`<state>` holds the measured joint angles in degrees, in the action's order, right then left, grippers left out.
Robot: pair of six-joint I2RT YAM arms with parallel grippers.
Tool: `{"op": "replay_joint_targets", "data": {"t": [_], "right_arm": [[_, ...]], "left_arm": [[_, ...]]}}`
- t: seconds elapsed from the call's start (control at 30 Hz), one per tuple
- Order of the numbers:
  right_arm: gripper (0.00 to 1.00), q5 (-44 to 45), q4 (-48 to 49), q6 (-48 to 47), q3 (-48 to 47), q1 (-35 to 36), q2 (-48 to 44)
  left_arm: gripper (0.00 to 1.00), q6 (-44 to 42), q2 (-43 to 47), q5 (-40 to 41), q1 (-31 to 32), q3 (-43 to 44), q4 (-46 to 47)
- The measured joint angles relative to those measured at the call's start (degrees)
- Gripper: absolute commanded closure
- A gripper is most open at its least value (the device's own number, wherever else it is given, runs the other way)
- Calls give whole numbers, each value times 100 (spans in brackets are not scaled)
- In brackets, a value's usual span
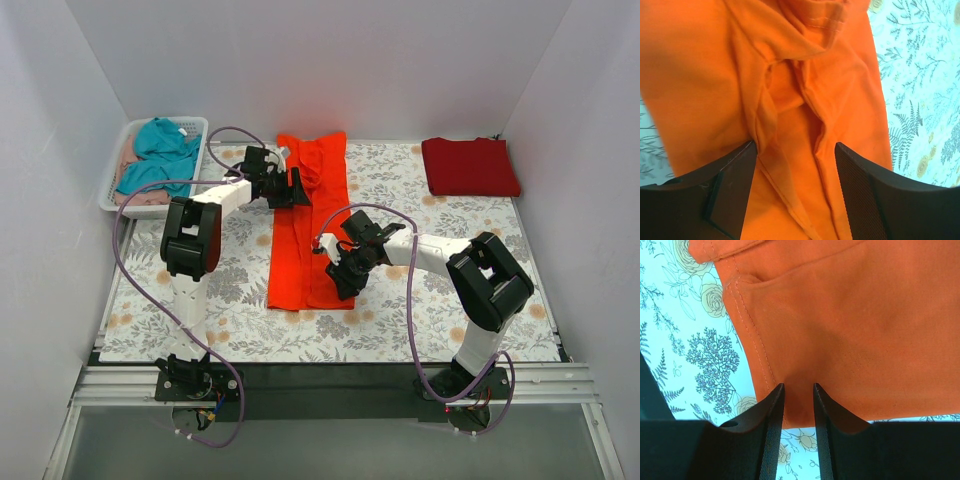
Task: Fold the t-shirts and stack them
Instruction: Fold the tshirt
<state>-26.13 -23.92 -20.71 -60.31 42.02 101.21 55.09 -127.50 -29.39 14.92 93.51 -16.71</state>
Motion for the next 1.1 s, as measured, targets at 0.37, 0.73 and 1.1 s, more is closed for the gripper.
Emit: {"op": "replay_joint_targets", "data": {"t": [0.37,0.73,1.1], "right_arm": [[64,-94,-9,22,-33,0,44],[66,-105,-9,13,-33,0,52],[61,-79,-511,-420,-37,0,-289]], "left_arm": [[39,-133,0,-22,286,0,46],[24,-282,11,-330,328,52,44],[28,-1121,2830,-1919,-1346,-1062,-365]]}}
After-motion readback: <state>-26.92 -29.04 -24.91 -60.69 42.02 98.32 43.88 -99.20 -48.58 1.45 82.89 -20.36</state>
